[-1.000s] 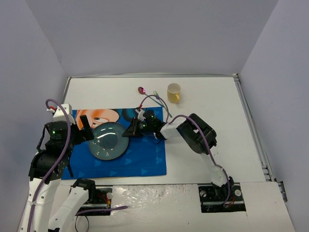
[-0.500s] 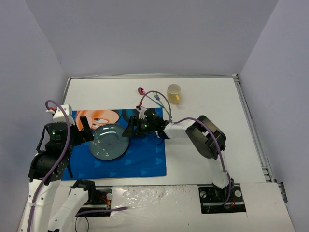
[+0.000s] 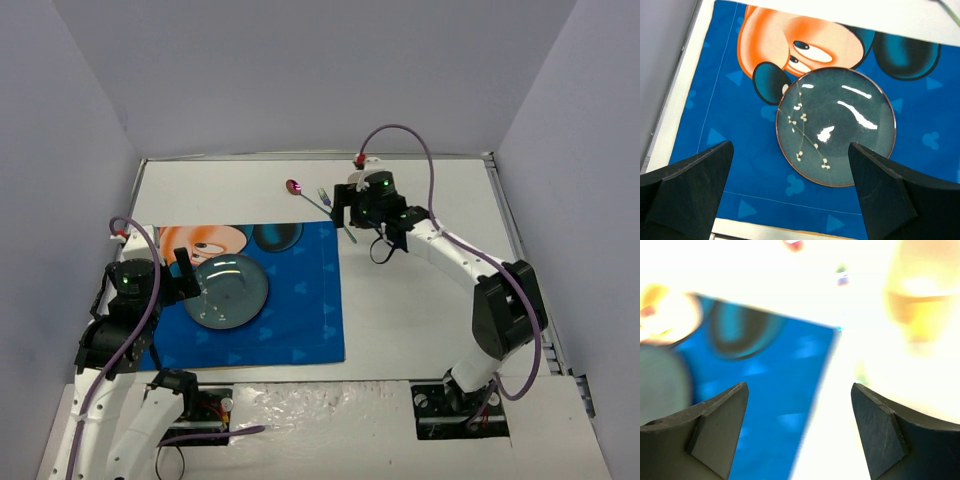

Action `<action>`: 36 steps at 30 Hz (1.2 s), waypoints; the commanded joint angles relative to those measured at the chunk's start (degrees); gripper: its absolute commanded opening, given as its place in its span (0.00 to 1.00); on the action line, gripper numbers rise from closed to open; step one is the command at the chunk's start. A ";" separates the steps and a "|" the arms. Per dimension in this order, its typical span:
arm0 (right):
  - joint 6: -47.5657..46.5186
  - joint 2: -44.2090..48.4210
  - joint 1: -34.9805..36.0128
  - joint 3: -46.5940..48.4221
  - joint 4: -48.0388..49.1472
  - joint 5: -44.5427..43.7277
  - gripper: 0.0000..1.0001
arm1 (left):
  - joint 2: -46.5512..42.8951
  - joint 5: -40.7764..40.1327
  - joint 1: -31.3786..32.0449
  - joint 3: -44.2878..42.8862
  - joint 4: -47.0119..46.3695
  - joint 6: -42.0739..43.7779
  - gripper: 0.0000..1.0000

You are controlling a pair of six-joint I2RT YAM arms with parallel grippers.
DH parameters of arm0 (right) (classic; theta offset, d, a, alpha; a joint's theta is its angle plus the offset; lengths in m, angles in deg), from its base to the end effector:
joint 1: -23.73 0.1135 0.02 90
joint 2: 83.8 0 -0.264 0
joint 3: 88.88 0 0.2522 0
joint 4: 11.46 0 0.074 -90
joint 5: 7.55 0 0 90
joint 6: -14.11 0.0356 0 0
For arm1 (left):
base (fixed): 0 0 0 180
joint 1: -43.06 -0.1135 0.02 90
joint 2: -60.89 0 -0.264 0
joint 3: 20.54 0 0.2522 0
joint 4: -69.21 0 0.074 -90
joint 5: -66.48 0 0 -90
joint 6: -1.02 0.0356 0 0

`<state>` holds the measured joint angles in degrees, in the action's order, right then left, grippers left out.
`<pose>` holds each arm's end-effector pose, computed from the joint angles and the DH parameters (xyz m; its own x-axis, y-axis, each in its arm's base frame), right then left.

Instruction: Set the dinner table for one person

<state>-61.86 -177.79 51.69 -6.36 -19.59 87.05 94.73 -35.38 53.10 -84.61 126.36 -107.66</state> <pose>0.3420 0.1848 0.2900 -0.4169 0.0523 -0.9074 -0.4463 0.8579 0.2545 0.1152 -0.0130 0.3382 -0.4192 -0.2441 -0.8745 -0.1521 0.9684 -0.1974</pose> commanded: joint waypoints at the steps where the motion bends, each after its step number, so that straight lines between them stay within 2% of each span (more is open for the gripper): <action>1: -9.44 -0.20 -3.71 2.92 -2.93 -6.62 0.81 | -0.65 -1.38 -0.38 1.75 -7.19 0.64 0.97; 8: -13.07 -7.18 -6.23 9.48 -2.73 -5.93 0.80 | -1.14 -3.07 -0.38 2.75 -7.97 1.29 0.97; 16: -15.74 -15.68 -7.17 17.00 -2.64 -5.26 0.73 | -2.24 -3.00 -0.46 3.29 -8.28 1.11 0.97; 21: -15.89 -19.50 -7.98 19.49 -2.39 -5.22 0.60 | -1.70 -2.51 -0.63 3.21 -8.49 1.20 0.97; 27: -16.30 -23.04 -8.79 21.48 -2.11 -3.59 0.51 | -1.59 -1.94 -0.99 3.38 -8.67 1.20 0.97; 31: -16.95 -24.13 -9.00 22.74 -2.02 -3.51 0.45 | -1.34 -1.74 -1.30 3.46 -8.81 1.33 0.97; 36: -17.01 -24.64 -9.38 23.81 -1.94 -3.48 0.32 | -0.67 -1.37 -1.93 3.29 -8.92 1.53 0.97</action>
<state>-77.89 -203.42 42.85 13.63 -24.15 83.25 92.60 -36.99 51.98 -81.15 121.54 -107.13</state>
